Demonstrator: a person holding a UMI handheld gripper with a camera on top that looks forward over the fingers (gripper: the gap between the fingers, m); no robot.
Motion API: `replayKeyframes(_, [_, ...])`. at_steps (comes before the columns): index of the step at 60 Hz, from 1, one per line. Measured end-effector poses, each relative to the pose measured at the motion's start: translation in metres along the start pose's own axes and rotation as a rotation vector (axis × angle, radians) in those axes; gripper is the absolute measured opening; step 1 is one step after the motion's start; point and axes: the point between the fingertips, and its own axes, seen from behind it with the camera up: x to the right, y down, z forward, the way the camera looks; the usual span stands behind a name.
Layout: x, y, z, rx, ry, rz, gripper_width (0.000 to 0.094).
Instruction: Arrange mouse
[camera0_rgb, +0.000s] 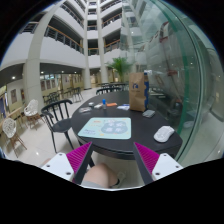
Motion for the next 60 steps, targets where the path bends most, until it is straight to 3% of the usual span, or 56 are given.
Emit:
replayKeyframes(10, [0.087,0.023,0.020,-0.037,0.161,-0.048,0.0833])
replayKeyframes(23, [0.183,0.031,0.069,-0.062,0.268,0.000,0.0837])
replayKeyframes(31, [0.211,0.041,0.109,-0.110,0.255,0.035,0.0835])
replayKeyframes(46, [0.239,0.011,0.176,-0.079,0.297,0.021,0.0835])
replayKeyframes(49, [0.240,0.006,0.184,-0.068,0.303,0.023,0.0792])
replayKeyframes(53, [0.249,0.002,0.192,-0.040,0.333,0.037,0.0507])
replayKeyframes(60, [0.249,0.003,0.193,-0.040,0.353,0.055,0.0370])
